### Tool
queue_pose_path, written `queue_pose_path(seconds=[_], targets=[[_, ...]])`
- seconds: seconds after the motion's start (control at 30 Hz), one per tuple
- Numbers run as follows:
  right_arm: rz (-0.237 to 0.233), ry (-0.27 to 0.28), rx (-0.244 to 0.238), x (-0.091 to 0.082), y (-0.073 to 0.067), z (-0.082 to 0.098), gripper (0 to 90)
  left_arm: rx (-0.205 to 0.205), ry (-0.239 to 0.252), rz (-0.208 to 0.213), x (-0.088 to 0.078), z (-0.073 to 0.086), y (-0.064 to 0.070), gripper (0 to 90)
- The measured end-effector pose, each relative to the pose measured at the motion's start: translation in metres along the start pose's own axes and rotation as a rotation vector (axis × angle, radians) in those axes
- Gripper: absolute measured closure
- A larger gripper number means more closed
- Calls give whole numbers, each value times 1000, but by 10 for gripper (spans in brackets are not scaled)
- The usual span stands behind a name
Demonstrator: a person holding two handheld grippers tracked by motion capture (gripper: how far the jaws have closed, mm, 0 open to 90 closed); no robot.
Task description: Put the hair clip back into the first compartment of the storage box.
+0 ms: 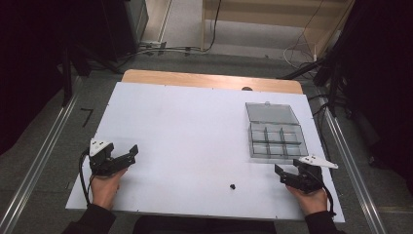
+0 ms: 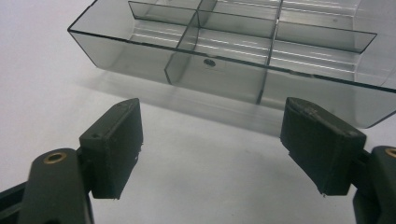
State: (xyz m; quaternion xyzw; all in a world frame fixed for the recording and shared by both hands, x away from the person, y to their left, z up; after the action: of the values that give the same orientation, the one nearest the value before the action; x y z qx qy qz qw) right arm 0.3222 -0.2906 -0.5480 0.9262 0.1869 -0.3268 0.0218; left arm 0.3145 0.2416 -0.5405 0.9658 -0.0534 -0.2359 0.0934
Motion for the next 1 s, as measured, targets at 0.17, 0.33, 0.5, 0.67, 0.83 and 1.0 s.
queue_pose_path(seconds=[0.17, 0.33, 0.5, 0.67, 0.83, 1.0], targets=[[-27, -7, 16, 2, -3, 2, 209, 9, -1, -2, 1, 1, 2, 94], [-49, -10, 6, 4, -9, 3, 219, 13, -1, -4, 1, 1, 2, 94], [-59, -10, -5, 5, -13, 3, 219, 13, -3, -3, 1, 1, 2, 96], [-64, -11, -3, 5, -16, 2, 219, 16, -3, -3, 1, 2, 2, 96], [-72, -12, -6, 7, -18, 2, 219, 20, -7, -4, 1, 2, 2, 96], [-80, -17, -12, 8, -22, 3, 219, 22, -10, -7, 2, 3, 2, 96]])
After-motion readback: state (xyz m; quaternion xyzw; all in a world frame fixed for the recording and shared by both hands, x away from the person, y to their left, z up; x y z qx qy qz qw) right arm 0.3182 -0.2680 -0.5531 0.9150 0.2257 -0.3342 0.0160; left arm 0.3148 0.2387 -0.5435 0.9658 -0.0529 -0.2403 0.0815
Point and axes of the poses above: each handheld gripper's, and its own axes: x roughly forward along the jaws, z roughly out of its underside, y roughly to its right, the point moved 8 cm from there along x, roughly forward along the jaws, and after that the axes turned 4 degrees about y, right-handed, at the moved point
